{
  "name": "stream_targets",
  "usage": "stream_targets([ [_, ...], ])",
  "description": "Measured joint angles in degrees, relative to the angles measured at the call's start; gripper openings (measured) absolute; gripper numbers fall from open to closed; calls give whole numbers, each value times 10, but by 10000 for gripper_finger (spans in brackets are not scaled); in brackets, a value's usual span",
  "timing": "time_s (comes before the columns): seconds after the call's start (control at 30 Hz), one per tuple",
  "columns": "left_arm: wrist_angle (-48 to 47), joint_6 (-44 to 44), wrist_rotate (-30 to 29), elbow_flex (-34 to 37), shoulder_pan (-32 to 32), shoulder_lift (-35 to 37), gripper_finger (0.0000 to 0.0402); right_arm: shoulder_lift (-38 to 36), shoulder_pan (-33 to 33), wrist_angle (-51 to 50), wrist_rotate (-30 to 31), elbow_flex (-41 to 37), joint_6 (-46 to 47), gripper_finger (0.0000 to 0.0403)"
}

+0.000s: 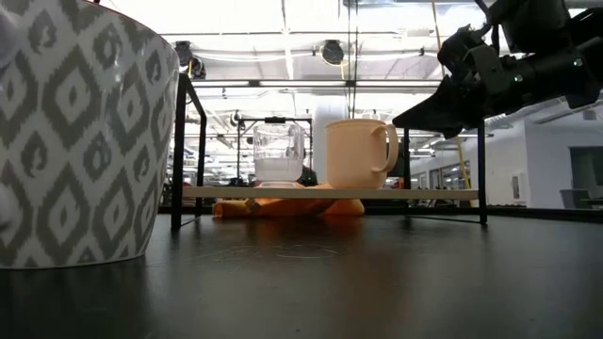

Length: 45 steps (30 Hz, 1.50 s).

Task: Stack small to large cups/mugs on shelf
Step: Put the orange mug on the shelf

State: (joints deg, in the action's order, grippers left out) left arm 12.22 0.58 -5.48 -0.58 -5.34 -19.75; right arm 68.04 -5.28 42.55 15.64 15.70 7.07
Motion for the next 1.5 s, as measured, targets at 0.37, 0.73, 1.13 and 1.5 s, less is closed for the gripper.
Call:
stream_targets([
  [0.37,0,1,0,0,0,0,24,4,1,5,26,0,4,0],
  [0.73,0,0,0,0,0,0,24,4,1,-17,26,0,27,0],
  [1.13,1,2,0,0,0,0,24,66,1,34,24,-1,32,0],
  [1.5,1,4,10,0,0,0,24,90,0,64,21,-1,32,0],
])
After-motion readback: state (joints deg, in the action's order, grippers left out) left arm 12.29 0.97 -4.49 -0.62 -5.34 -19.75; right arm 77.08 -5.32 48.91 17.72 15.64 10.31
